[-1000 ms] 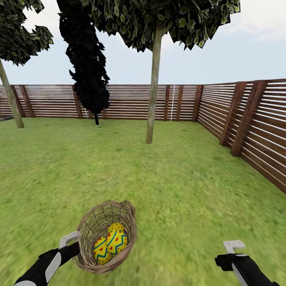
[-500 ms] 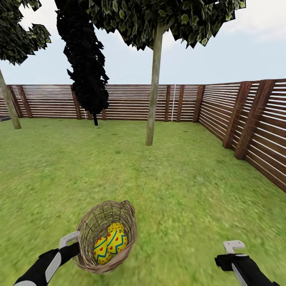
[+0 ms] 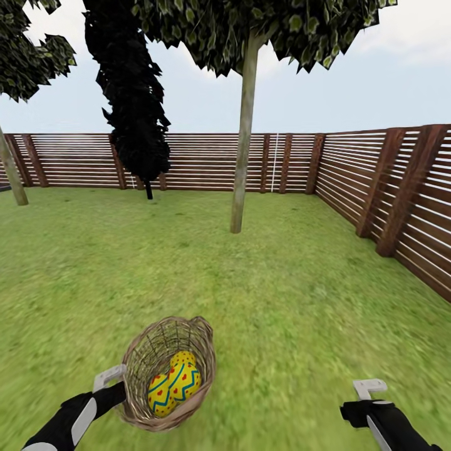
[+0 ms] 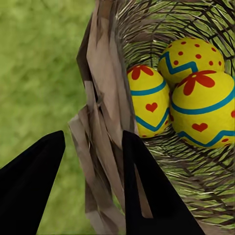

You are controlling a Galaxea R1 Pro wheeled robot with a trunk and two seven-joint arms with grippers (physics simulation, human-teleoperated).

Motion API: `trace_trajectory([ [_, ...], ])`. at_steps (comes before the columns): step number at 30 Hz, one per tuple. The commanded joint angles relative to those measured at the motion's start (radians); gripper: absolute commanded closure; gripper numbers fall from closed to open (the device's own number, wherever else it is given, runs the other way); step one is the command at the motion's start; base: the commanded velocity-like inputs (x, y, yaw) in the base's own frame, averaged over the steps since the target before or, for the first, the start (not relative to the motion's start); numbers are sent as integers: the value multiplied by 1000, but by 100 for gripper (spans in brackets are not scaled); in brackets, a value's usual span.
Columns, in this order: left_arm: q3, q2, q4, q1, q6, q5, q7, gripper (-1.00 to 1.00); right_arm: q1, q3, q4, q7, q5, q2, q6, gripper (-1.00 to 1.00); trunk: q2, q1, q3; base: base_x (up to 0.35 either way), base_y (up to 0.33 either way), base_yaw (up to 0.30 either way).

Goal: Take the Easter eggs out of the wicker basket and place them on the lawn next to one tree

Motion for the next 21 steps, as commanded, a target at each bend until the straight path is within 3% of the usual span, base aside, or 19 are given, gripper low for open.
trace_trajectory([
  [1, 7, -1, -2, -1, 8, 10, -4, 100, -1, 3, -1, -4, -7, -2, 5, -100, -1, 1, -1, 342, 0, 0],
  [21, 7, -1, -1, -1, 8, 11, -4, 100, -1, 4, -1, -6, -7, -2, 5, -100, -1, 1, -1, 340, 14, 0],
])
